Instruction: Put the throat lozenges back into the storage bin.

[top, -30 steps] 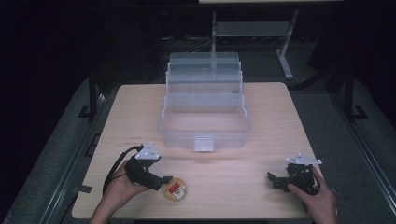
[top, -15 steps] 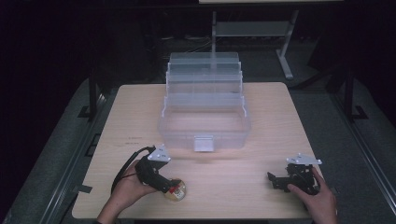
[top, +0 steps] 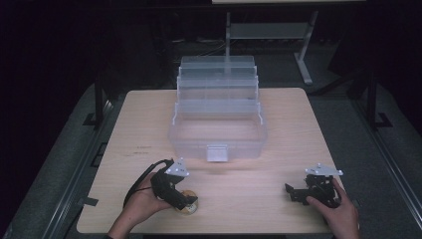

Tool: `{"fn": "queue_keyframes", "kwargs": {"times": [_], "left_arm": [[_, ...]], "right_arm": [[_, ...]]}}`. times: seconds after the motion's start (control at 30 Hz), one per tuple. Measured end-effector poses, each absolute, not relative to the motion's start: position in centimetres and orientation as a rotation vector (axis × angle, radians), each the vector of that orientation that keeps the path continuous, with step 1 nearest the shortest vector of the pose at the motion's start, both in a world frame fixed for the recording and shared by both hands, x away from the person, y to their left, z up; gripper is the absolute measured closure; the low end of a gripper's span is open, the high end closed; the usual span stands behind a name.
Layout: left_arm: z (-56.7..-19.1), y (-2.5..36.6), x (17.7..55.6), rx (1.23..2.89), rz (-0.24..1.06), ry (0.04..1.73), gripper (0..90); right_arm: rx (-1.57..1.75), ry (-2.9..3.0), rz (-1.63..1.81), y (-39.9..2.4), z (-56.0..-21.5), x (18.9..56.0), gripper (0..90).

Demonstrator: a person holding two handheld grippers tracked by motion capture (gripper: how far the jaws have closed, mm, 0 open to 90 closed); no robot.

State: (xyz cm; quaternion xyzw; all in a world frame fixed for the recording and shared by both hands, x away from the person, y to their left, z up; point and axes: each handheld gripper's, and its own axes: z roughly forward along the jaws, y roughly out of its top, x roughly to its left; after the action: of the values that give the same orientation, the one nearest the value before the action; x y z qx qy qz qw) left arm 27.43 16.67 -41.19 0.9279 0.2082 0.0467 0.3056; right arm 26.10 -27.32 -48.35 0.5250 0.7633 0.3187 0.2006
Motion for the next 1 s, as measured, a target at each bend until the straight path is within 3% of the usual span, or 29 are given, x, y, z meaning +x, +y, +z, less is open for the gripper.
{"fn": "queue_keyframes", "kwargs": {"times": [1.0], "left_arm": [[-42.8, 15.6, 26.7, 2.592, 0.068, 0.456, 12.8]], "right_arm": [[1.467, 2.133, 0.89, -27.3, -48.4, 26.1, 0.0]]}}
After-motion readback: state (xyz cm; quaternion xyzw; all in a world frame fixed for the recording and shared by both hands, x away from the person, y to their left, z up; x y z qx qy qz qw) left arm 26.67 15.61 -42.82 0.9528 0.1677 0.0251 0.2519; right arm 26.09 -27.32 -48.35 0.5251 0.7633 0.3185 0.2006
